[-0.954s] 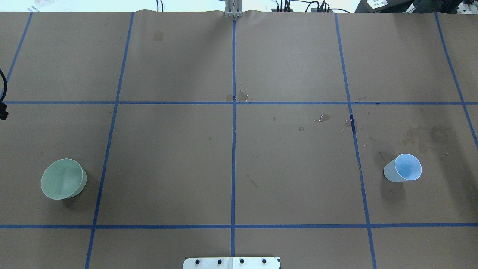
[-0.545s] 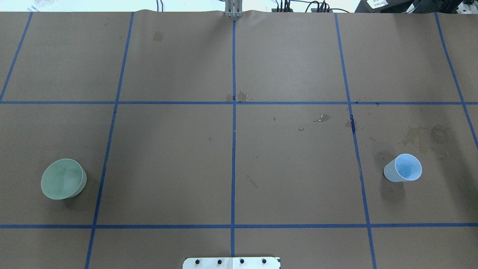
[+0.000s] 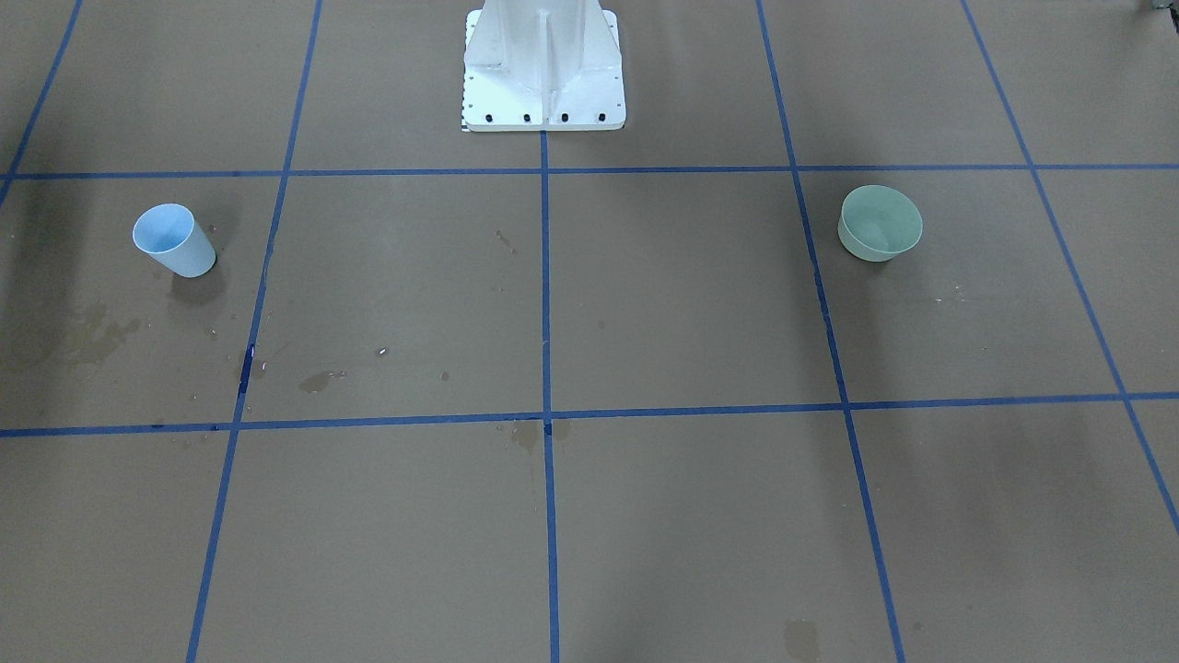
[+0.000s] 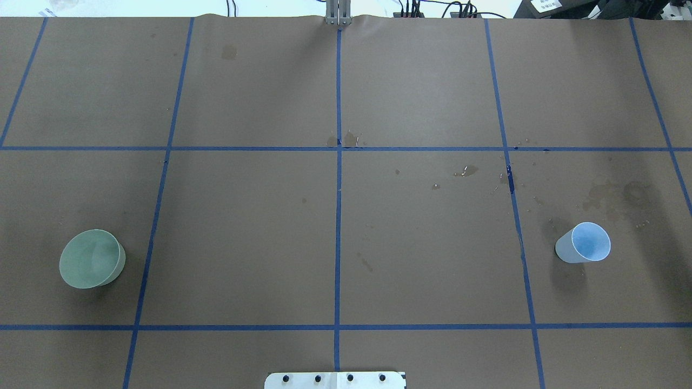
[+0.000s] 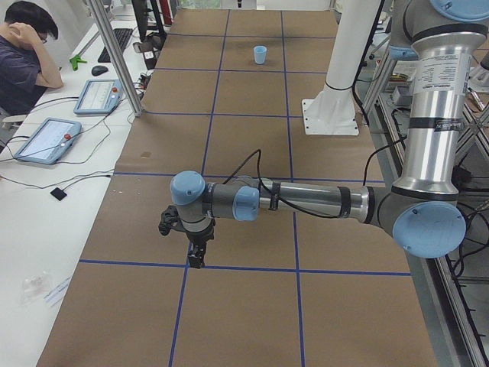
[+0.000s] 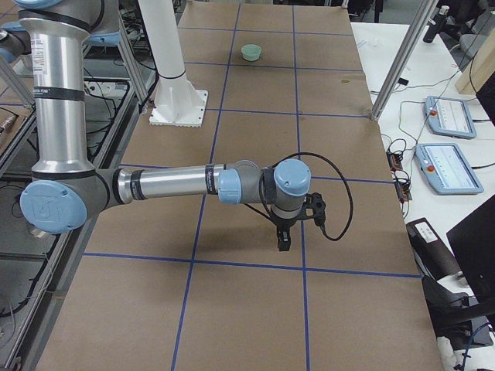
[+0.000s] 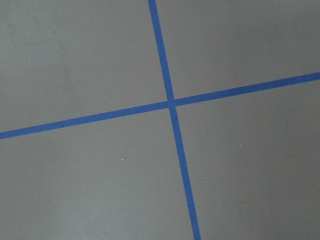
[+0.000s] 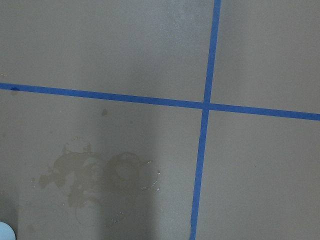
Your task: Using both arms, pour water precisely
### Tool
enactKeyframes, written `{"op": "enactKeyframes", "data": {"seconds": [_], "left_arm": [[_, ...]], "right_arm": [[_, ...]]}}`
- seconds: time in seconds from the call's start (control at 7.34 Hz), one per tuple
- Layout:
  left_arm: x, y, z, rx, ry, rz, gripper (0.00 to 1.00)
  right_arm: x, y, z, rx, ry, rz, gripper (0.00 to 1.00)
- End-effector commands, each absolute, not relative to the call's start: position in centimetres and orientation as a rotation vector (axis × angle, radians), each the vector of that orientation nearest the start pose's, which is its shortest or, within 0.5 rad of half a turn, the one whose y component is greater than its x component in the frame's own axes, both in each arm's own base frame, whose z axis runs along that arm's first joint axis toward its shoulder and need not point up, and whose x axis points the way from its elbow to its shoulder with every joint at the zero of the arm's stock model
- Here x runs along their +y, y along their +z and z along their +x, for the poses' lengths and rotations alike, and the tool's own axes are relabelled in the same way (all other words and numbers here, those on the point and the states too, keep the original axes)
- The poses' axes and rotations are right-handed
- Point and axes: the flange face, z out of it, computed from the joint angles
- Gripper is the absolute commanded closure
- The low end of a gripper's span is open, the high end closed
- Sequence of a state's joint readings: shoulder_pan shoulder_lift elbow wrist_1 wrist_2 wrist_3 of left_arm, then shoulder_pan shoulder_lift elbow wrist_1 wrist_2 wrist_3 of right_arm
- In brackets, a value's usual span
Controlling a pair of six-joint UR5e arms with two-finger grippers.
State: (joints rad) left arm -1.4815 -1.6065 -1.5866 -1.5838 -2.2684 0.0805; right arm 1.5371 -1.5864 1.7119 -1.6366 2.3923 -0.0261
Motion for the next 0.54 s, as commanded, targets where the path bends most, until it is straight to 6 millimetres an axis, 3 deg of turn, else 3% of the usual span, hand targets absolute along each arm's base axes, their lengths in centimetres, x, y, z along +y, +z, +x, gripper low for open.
{"op": "enactKeyframes", "data": {"seconds": [0.0, 0.14, 0.41], "left_arm": [[-51.7, 62.7, -2.4, 0.702, 0.184, 0.076, 0.00], [-51.2, 61.1, -2.1, 0.760, 0.184, 0.083, 0.00], [-50.7, 61.3, -2.2, 0.773, 0.181, 0.079, 0.00]], "right_arm": [[-48.9, 59.6, 4.3, -0.823, -0.045, 0.043, 0.00], [-49.1, 59.2, 4.4, -0.825, -0.028, 0.044, 0.00], [-49.1, 59.3, 4.4, -0.825, -0.029, 0.043, 0.00]]}}
